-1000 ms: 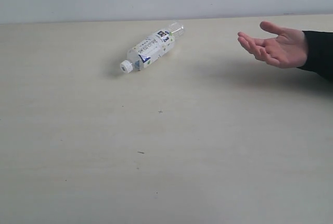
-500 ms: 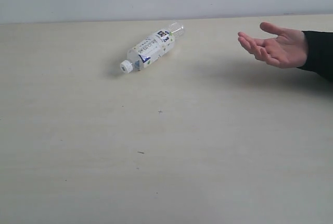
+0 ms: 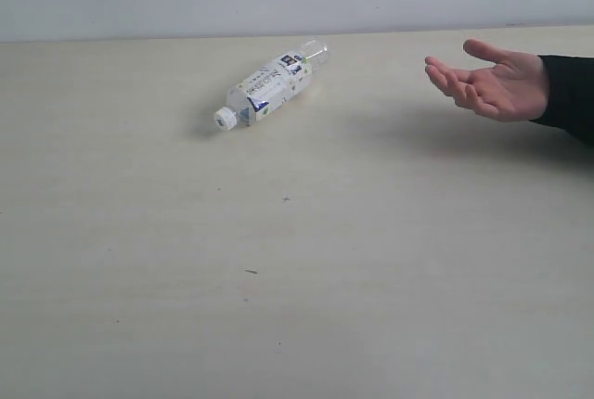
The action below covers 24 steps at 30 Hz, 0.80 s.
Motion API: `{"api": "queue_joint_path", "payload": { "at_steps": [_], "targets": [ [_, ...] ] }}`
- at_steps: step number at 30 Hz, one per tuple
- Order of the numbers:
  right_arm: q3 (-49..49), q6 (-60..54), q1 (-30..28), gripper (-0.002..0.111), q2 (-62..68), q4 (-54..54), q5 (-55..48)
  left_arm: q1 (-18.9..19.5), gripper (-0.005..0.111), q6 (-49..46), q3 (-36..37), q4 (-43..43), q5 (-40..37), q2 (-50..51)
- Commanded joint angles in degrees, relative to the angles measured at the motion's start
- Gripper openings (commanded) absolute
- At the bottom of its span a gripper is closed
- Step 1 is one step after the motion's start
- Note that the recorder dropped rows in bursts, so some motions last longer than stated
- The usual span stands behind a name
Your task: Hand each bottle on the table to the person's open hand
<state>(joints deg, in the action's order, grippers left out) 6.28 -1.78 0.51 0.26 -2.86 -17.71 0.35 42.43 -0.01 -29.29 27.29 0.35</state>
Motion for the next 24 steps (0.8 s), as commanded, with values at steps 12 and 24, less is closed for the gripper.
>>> {"api": "queue_joint_path", "payload": {
  "at_steps": [12,24],
  "targets": [
    [-0.13,-0.01,-0.23,0.002,-0.26,-0.32,0.03,-0.29,0.000,-3.84,-21.89,8.47,-4.86,31.08],
    [-0.13,-0.01,-0.23,0.002,-0.26,-0.15,0.03,-0.40,0.000,-8.38,-62.57,-15.23,-38.12,73.57]
  ]
}}
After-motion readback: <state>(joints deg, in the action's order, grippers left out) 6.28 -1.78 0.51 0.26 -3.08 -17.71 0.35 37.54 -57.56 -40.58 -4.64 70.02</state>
